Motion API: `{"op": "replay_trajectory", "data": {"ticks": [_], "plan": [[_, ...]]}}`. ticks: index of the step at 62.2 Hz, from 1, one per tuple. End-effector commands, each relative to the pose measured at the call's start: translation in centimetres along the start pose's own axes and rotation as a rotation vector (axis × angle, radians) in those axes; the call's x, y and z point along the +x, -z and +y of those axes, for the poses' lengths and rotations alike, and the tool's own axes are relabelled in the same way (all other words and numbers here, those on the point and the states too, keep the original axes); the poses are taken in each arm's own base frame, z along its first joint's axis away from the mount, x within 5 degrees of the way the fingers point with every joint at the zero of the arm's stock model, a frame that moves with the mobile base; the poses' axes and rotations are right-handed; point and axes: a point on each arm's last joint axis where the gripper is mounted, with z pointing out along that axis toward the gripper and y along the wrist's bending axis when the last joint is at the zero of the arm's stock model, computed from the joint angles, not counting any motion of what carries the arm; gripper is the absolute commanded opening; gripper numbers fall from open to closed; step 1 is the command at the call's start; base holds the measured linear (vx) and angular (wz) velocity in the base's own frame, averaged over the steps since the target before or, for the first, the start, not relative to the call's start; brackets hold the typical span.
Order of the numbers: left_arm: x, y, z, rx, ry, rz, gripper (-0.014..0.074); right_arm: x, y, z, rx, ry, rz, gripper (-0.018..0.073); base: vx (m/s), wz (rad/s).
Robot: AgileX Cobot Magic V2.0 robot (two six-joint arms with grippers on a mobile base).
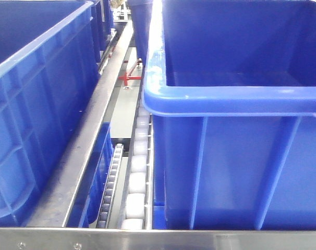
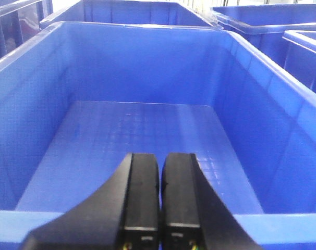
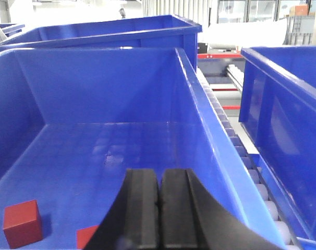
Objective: Pick red cube and place on left shelf
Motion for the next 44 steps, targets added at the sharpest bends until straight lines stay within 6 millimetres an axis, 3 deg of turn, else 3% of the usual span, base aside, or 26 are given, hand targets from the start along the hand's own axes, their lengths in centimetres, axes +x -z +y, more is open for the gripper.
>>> {"op": "replay_trajectory", "data": {"ticks": [1, 44], "plan": [[-0.03, 0.04, 0.14, -0.008, 0.002, -0.072, 0.0102, -1.71, 0.27, 0.17, -0.011, 0.033, -0.131, 0.0055, 0.00, 0.00], [-0.03, 0.04, 0.14, -0.008, 0.002, -0.072, 0.0102, -0.94, 0.19, -0.03, 0.009, 0.047, -0.045, 0.0055, 0.00, 0.00]]}}
